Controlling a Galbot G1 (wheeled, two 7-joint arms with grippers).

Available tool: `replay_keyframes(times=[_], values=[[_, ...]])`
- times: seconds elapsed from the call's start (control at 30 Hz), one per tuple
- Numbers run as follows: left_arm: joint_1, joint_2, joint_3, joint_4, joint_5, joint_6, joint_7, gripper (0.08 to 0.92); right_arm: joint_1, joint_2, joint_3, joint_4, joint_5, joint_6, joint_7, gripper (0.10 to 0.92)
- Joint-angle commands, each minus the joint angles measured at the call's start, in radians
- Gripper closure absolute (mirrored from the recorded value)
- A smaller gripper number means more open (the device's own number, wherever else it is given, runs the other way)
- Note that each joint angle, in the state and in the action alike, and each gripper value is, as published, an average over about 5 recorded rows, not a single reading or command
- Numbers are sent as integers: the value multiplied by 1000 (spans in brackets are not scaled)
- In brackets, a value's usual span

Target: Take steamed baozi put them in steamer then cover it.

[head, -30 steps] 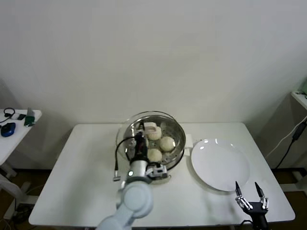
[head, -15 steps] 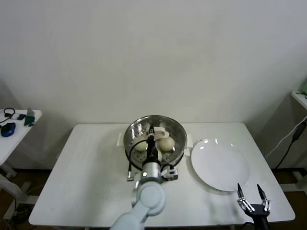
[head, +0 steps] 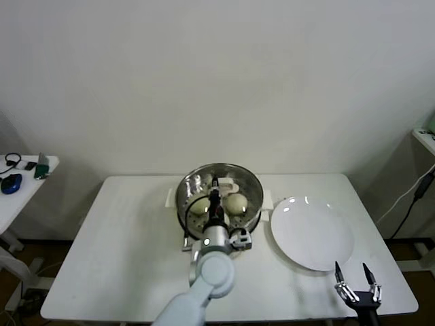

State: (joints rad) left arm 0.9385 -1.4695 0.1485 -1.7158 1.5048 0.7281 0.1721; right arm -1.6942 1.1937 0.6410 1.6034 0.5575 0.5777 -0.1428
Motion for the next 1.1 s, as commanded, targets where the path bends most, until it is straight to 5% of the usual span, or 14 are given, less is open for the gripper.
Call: replay_keyframes(times=[0.03,0.63,0.9,1.1], values=[[-15,33,-3,13,-18,-2,6,856,3,5,0,-3,-2,1,-2,203],[-15,89,17,-61,-143,5,9,839,-4,15,-5,13,-5,-66,51,203],[59,226,-7,-273,-274,15,-1,618,-16,10,-4,39,-34,-113,106,203],[193,329,-108,-436,-566,-140,-168,427,-21,14,-5,61,-73,-131,116,203]])
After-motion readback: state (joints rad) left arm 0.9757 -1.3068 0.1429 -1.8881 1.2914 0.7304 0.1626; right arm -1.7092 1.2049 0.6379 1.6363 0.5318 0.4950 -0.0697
